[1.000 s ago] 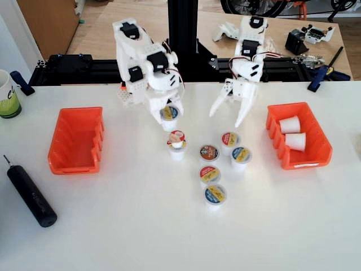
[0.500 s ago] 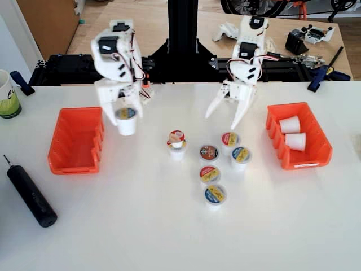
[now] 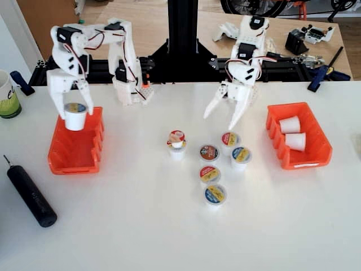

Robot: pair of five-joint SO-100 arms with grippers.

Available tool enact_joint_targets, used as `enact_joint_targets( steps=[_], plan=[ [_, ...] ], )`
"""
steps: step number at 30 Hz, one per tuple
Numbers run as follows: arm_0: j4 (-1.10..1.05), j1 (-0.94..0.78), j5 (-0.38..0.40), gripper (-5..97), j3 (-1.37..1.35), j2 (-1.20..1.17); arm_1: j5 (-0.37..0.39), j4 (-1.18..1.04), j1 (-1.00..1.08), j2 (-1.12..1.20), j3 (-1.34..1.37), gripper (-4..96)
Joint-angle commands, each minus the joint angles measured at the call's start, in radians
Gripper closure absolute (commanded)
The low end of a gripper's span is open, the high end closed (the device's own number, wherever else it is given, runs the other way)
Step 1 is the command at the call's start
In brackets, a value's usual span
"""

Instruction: Sort the coffee pods, blue into left, red into right

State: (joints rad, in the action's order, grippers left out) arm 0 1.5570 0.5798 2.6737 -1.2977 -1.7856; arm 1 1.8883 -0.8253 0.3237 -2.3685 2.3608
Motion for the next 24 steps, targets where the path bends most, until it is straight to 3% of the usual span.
enact_joint_targets(
  steps=[1, 10, 14, 18, 20, 24],
  plan=[
    [-0.015, 0.018, 0.044, 61, 0.038, -0.017, -0.018, 0.048, 0.018, 0.003, 0.008, 58.1],
    [0.120, -0.064, 0.008, 55, 0.037, -0.077, -0.117, 0.202, 0.089, 0.063, 0.020, 54.9],
    [0.236, -0.215, -0.114, 56, 0.043, -0.120, -0.164, 0.311, 0.150, 0.126, 0.020, 54.9],
    [0.229, -0.457, -0.410, 56, 0.035, -0.112, -0.215, 0.446, 0.201, 0.225, 0.008, 54.9],
    [0.236, -0.549, -0.520, 56, 0.035, -0.084, -0.236, 0.497, 0.216, 0.259, 0.008, 54.9],
    [0.236, -0.620, -0.594, 56, -0.029, -0.087, -0.264, 0.580, 0.239, 0.324, 0.011, 54.6]
  ],
)
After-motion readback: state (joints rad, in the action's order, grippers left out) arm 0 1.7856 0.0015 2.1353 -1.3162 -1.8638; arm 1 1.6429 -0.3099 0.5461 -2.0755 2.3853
